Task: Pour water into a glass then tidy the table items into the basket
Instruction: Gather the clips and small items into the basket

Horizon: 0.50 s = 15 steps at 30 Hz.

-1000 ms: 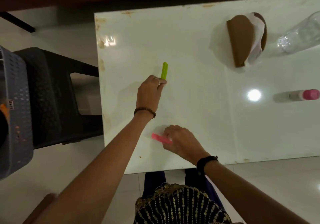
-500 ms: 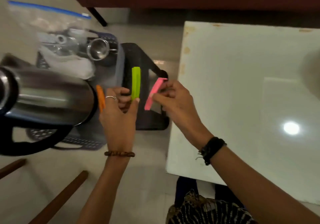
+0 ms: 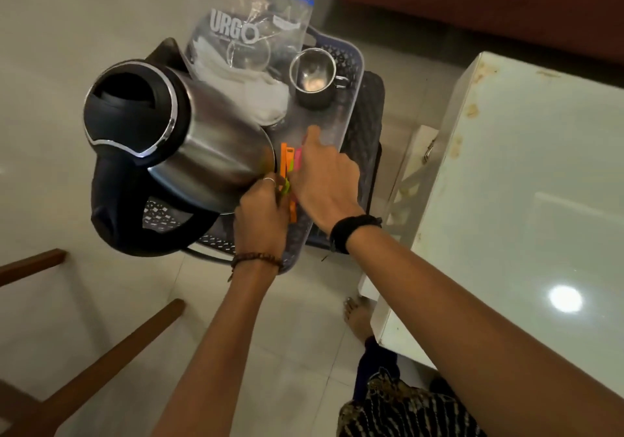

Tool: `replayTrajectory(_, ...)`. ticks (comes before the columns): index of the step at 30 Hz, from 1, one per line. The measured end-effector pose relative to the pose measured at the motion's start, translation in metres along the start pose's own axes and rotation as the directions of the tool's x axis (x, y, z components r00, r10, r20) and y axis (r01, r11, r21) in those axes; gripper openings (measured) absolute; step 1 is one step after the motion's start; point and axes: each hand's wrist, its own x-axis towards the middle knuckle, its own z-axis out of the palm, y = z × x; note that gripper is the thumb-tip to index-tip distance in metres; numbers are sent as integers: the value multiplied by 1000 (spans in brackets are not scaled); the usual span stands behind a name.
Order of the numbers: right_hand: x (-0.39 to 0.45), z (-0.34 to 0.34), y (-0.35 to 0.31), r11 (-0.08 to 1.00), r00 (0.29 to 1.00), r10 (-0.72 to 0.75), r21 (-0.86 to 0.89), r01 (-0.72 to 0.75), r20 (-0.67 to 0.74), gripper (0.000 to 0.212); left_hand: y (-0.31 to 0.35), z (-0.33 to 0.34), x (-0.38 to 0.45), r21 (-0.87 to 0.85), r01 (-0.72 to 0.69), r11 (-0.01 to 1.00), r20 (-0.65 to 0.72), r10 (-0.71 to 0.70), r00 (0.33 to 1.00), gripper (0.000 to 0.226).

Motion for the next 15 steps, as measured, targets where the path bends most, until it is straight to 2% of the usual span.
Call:
replayTrajectory(4,0,2,3,996,997,-70,-46,72,29,19,3,1,-3,-48,-26,998,-4,26,1000,18)
replayTrajectory(6,-2,-3,4,992,992,-123,29,123,17,20,9,-2,-8,-88,-67,994,-80,60,995,21)
replayTrajectory(9,-17,-21,23,971,987,-143,181,155,-74,15,27,1,-22,-95,-230,969,-212,206,955,19)
replayTrajectory(12,-47,-39,69,974,992,-95,197,110,-83,17,50,18,-42,-52,-350,935,-166,338,927,12)
replayTrajectory(15,-87,-55,137,992,999,36,123,-36,-3,16,78,55,-71,-70,-491,868,6,493,870,8)
